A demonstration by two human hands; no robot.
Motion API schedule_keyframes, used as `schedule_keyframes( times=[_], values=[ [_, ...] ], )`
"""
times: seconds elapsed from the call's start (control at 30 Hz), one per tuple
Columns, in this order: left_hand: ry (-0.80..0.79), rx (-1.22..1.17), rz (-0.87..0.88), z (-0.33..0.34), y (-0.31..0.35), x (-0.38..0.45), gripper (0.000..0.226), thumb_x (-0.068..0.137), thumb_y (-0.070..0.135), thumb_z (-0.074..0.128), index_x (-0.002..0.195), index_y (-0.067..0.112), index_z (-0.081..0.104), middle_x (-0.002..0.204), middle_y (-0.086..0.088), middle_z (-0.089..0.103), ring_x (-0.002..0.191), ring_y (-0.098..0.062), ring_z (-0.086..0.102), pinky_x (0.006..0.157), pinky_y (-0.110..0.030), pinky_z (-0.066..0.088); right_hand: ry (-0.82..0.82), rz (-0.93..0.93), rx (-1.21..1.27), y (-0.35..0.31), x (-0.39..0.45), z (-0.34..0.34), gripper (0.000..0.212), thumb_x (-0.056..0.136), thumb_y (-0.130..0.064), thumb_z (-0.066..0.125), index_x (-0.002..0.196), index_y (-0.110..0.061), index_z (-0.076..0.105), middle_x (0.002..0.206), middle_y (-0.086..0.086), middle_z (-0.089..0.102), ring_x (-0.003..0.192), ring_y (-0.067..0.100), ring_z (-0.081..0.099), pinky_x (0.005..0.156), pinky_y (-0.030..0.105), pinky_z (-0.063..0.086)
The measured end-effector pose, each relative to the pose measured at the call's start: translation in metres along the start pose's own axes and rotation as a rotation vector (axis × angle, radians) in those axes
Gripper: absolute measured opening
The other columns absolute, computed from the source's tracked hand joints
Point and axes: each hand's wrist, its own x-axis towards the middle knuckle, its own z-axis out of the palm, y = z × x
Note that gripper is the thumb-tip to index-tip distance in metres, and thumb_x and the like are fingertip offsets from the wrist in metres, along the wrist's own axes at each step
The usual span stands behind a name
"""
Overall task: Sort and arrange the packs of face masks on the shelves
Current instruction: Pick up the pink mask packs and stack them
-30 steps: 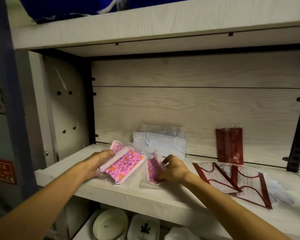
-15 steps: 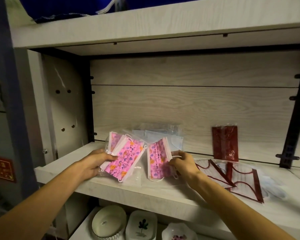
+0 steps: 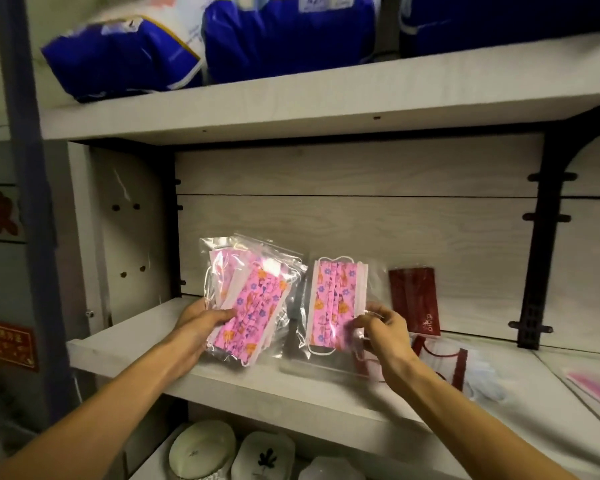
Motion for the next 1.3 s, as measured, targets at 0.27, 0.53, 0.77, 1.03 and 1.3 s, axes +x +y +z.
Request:
schedule_keyframes(
  times=[0.27,0.53,0.77,1.03,1.3],
  values=[
    [0.064,0.027,0.027,0.031,0.001,-0.073,0.023,0.094,0.006,0.066,0.114,0.017,0.066,0.100,-0.008,0.078,0.092,-0.026,0.076,0.086,-0.046,0.059,-0.091,-0.026,0.000,-0.006,-0.036,-0.039,0.027,0.088,0.007,0.056,0.114,0.002,0.060,0.097,0.011,0.077,0.079,0.025,0.075,0.069,0.048,0.057],
    [0.078,0.042,0.033,0.033,0.003,-0.131,0.022,0.097,0.008,0.062,0.117,0.017,0.064,0.099,-0.008,0.078,0.091,-0.026,0.076,0.088,-0.049,0.058,-0.098,-0.045,-0.018,-0.016,-0.098,-0.070,0.023,0.089,0.004,0.061,0.111,-0.004,0.062,0.101,0.012,0.076,0.090,0.029,0.075,0.083,0.046,0.060],
    [0.018,0.026,0.022,0.030,0.000,-0.190,0.021,0.095,0.007,0.064,0.114,0.015,0.067,0.098,-0.008,0.078,0.091,-0.026,0.076,0.087,-0.047,0.059,-0.126,-0.031,-0.032,-0.027,-0.179,-0.076,0.029,0.088,0.005,0.059,0.117,0.000,0.062,0.102,0.015,0.076,0.095,0.036,0.073,0.084,0.050,0.060],
    [-0.249,0.050,-0.045,0.068,-0.022,-0.273,0.025,0.094,0.002,0.063,0.115,0.013,0.068,0.100,-0.012,0.078,0.093,-0.028,0.075,0.083,-0.044,0.060,-0.070,0.079,-0.037,-0.017,-0.291,-0.121,0.028,0.089,0.009,0.060,0.115,-0.002,0.063,0.097,0.013,0.077,0.079,0.025,0.075,0.061,0.032,0.058],
    [-0.662,0.164,-0.072,0.187,-0.030,-0.355,0.022,0.093,-0.003,0.060,0.113,0.003,0.067,0.097,-0.016,0.077,0.092,-0.028,0.076,0.082,-0.040,0.061,0.140,0.180,-0.050,-0.025,-0.389,-0.229,0.009,0.088,0.008,0.060,0.088,0.000,0.064,0.080,0.021,0.068,0.071,0.033,0.061,0.072,0.048,0.050]
  ],
)
